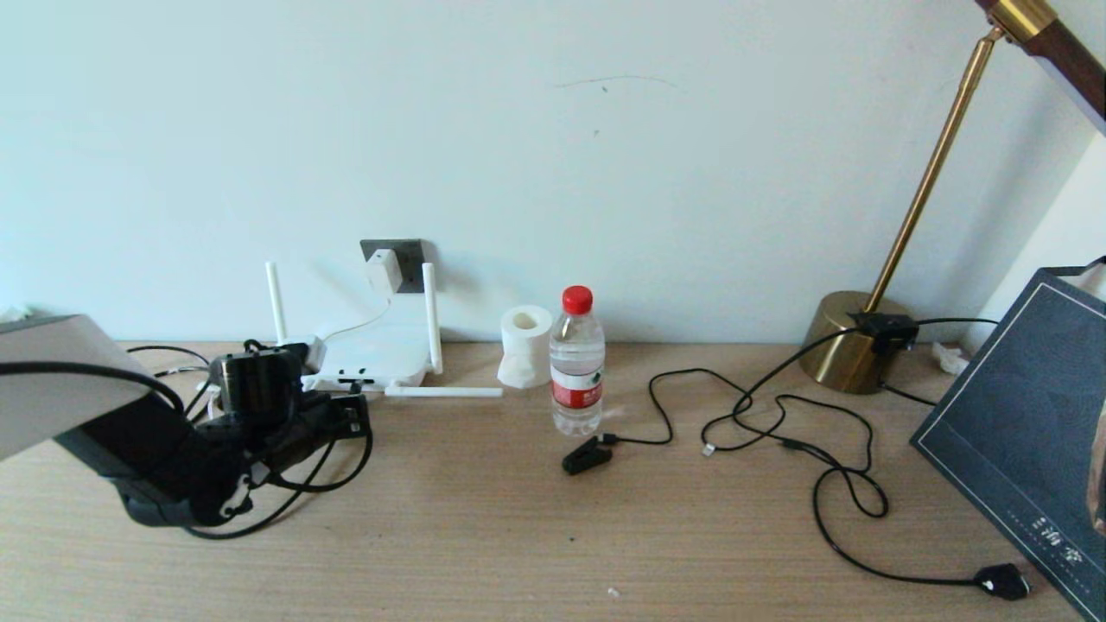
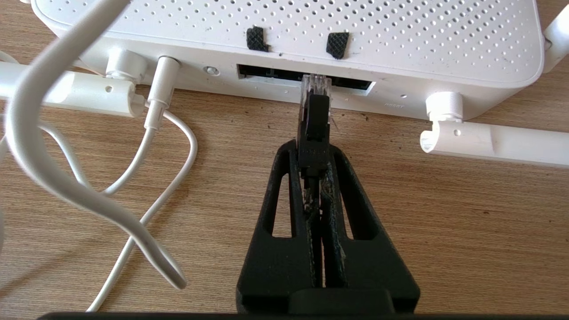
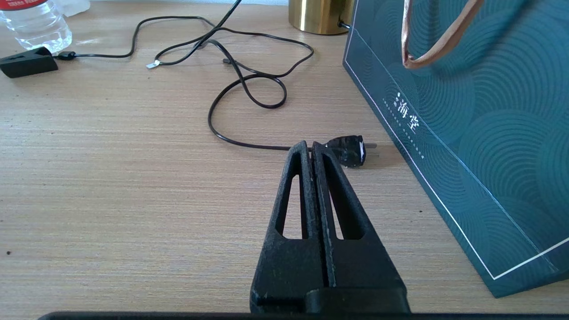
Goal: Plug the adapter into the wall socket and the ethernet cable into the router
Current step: Align cable and router interface
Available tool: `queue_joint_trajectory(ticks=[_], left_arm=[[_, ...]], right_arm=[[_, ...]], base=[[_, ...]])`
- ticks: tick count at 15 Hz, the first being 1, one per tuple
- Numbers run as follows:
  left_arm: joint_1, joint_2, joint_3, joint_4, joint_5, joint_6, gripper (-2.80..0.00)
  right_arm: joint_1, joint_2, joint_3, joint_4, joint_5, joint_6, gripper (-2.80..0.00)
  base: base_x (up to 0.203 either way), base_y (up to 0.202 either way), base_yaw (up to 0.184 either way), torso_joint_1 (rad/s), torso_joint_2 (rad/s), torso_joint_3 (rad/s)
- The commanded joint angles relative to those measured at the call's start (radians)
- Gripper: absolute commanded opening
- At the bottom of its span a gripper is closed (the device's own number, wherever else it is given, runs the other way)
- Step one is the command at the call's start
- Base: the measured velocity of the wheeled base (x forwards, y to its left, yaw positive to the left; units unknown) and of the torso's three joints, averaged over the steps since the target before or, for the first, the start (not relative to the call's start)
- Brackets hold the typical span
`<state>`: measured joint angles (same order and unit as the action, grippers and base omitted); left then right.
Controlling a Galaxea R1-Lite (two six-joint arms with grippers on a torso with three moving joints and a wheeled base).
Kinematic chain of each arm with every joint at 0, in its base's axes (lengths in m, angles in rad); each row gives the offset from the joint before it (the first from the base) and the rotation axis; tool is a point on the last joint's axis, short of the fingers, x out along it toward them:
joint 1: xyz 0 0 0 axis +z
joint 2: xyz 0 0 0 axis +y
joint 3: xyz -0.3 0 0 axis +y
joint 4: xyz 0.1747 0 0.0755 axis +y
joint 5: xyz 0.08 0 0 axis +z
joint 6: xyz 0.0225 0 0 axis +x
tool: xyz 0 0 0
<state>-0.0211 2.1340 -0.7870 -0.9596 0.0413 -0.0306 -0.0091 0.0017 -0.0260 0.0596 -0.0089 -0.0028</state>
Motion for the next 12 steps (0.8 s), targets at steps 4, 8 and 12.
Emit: queue_joint_trajectory(ticks=[4,8,12], left_arm=[[0.000,-0.002,-0.003,-0.004,0.000,0.000,-2.80],[0.000,-0.004,-0.008,-0.004,0.000,0.001,-2.80],[0.000,-0.013,-0.008,-0.004,0.000,0.001,-2.80]], right_arm=[[0.000,0.001,0.000,0.000,0.000,0.000,-2.80],[0.000,0.001,0.000,0.000,0.000,0.000,-2.80],[0.000,0.001,0.000,0.000,0.000,0.000,-2.80]], base=[[0.000,0.000,0.000,0.000,0.00,0.000],[0.000,0.000,0.000,0.000,0.00,0.000],[0.000,0.000,0.000,0.000,0.00,0.000]])
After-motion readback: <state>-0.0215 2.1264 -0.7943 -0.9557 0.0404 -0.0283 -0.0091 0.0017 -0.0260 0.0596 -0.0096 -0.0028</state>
